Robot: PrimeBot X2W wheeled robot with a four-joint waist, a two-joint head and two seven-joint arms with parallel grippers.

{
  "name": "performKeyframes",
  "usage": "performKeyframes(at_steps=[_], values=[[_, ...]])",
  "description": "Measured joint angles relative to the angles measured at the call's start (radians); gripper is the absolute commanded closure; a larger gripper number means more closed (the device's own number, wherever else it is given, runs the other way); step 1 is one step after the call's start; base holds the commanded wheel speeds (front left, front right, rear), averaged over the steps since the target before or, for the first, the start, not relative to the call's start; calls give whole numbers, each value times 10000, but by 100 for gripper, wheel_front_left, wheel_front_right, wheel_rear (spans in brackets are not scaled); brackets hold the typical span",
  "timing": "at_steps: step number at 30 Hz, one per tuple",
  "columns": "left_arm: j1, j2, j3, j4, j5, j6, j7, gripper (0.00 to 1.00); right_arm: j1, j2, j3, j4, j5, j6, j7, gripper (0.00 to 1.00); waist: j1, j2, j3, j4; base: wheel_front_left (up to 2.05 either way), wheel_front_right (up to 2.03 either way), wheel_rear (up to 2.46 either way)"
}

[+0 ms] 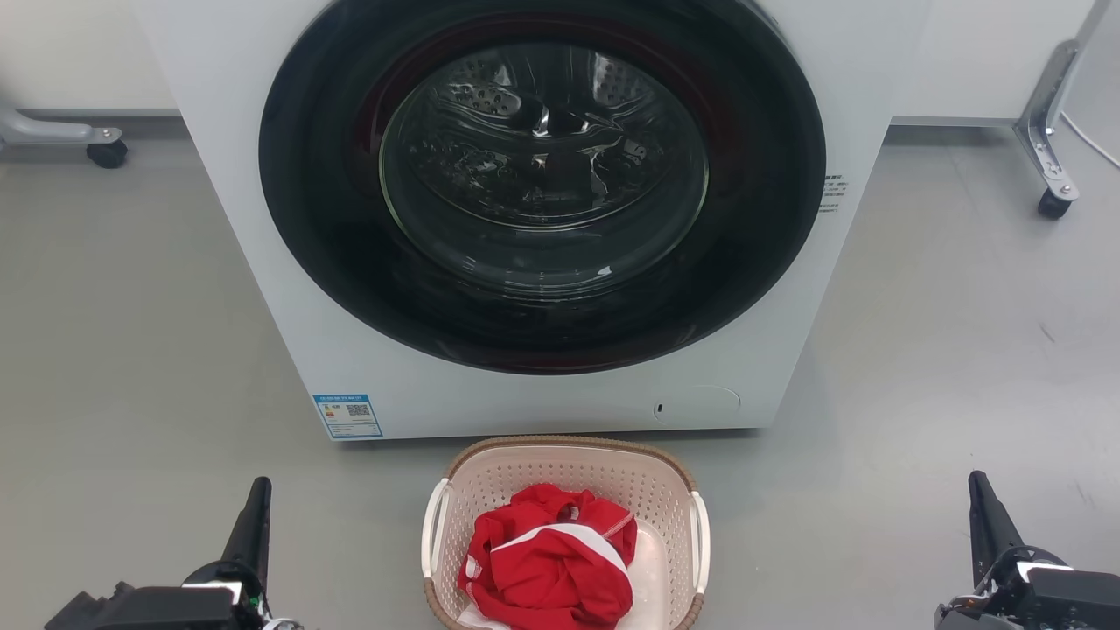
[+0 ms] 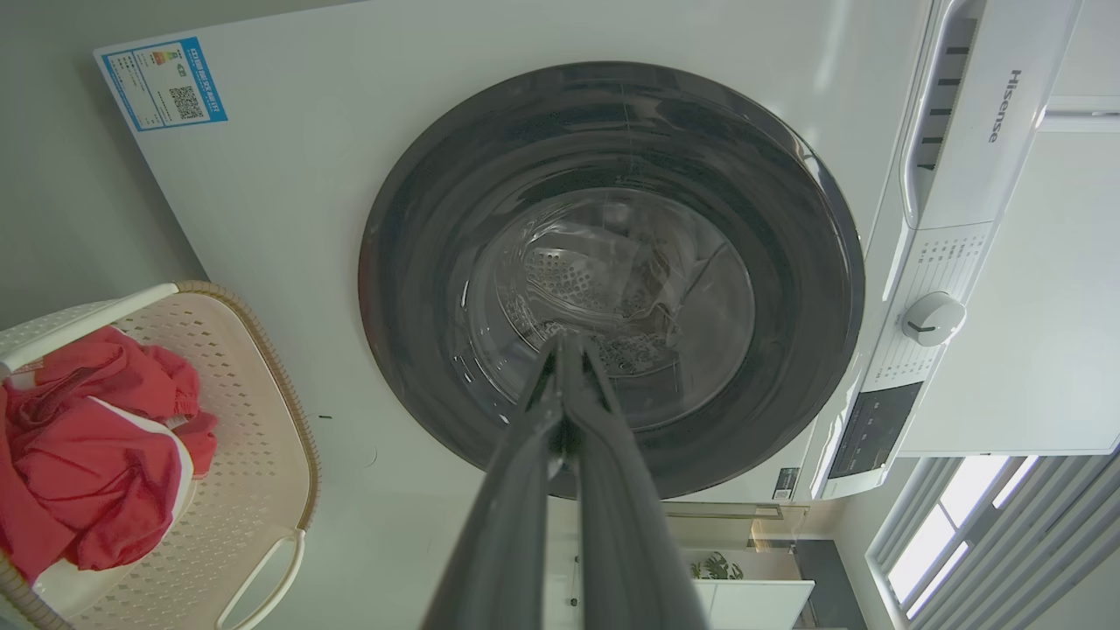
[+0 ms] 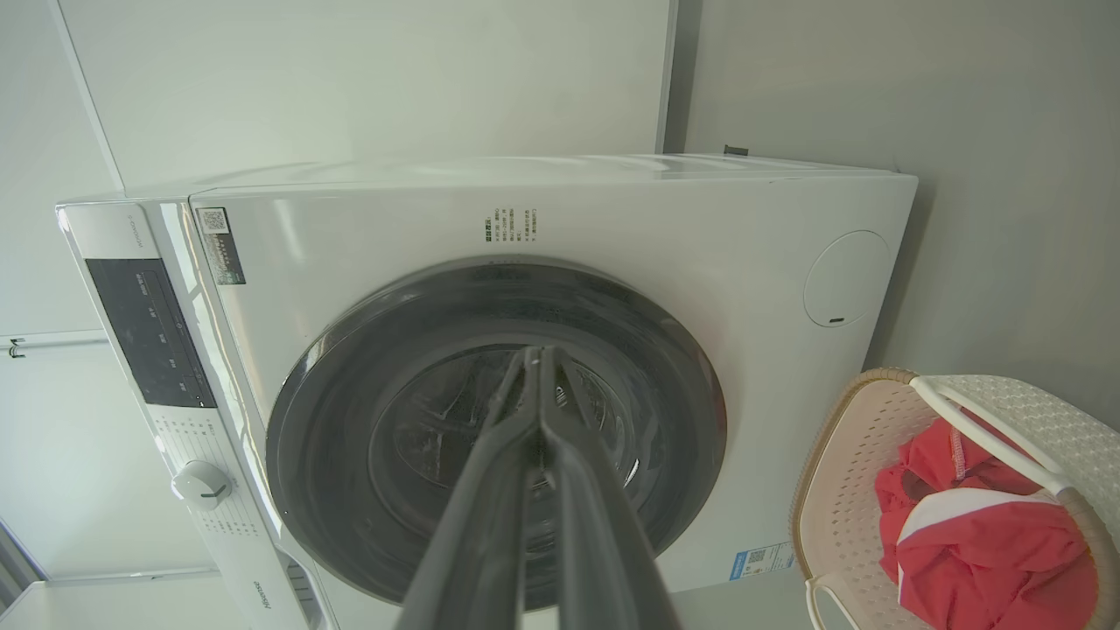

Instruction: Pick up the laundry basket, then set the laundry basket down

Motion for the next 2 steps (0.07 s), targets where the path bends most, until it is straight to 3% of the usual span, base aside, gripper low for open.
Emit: performKeyframes(at_steps=[2], values=[[0,0,0,0,0,0,0,100,0,0,0,0,0,0,0,100,0,0,0,0,0,0,0]])
